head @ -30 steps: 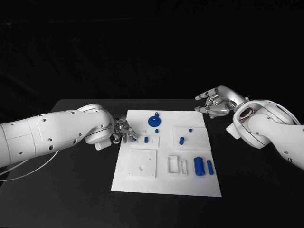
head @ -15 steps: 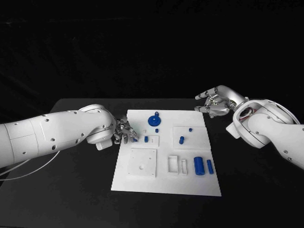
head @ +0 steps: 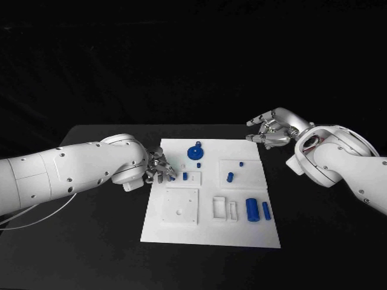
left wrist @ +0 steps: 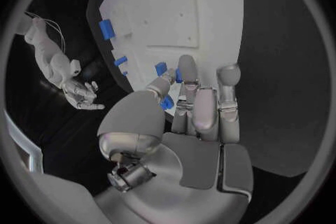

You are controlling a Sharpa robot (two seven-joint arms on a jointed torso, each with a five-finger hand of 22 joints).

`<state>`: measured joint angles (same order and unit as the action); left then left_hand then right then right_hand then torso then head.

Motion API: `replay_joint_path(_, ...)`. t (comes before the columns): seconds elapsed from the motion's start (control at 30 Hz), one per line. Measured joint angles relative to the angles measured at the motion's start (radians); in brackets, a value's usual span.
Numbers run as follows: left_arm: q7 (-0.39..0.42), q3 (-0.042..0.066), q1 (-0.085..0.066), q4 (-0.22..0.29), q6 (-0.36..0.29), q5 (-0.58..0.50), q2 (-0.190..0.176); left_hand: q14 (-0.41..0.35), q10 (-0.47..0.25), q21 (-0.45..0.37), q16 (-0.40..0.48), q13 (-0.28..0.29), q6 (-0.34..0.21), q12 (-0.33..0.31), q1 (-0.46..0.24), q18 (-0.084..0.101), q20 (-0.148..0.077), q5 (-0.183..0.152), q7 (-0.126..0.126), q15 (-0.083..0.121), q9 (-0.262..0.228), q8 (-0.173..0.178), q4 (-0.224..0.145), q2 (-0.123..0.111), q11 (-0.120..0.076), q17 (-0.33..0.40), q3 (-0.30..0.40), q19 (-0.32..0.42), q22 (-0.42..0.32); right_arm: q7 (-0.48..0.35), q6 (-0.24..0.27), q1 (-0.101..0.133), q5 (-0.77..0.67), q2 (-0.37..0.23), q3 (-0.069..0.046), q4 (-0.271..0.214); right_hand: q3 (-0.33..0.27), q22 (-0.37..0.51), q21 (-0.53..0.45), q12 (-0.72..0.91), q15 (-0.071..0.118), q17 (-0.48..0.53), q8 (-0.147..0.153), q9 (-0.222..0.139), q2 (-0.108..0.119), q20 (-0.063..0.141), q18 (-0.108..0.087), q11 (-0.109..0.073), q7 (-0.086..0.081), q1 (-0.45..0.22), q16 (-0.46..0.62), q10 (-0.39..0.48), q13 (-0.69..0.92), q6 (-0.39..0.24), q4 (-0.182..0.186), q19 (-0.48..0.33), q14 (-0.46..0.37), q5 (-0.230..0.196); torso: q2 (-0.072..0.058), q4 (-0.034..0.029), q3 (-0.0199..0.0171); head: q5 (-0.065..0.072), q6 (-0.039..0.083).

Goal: Assemble the parts on the task board

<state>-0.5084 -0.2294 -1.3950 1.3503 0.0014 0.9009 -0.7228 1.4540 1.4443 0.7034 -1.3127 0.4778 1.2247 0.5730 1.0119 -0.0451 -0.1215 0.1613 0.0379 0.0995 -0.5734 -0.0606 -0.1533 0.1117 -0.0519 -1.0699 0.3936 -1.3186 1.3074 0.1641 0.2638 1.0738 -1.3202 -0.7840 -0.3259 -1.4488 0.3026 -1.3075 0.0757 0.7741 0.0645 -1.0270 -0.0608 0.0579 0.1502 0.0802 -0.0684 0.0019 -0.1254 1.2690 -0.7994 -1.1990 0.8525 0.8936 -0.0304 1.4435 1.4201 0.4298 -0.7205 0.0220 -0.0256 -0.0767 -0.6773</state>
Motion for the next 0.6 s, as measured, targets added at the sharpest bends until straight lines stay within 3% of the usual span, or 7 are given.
replay_joint_path(0.6, 0.002, 0.000, 0.001, 0.005, -0.002, 0.028, 0.000, 0.000, 0.002, 0.000, 0.000, 0.001, 0.001, 0.000, 0.000, 0.000, 0.000, -0.008, -0.001, 0.000, 0.003, -0.003, -0.001, 0.000, -0.001, 0.000, -0.001, 0.000, 0.001, -0.001, -0.001, 0.000, 0.000, -0.002, 0.000, 0.000, 0.000, 0.000, 0.000, 0.000, 0.000, 0.000, 0.000, 0.000, 0.000, 0.000, 0.000, 0.000, 0.000, 0.000, 0.000, 0.000, 0.000, 0.000, 0.000, 0.000, 0.000, 0.000, 0.000, -0.0002, 0.0006, 0.001, 0.002)
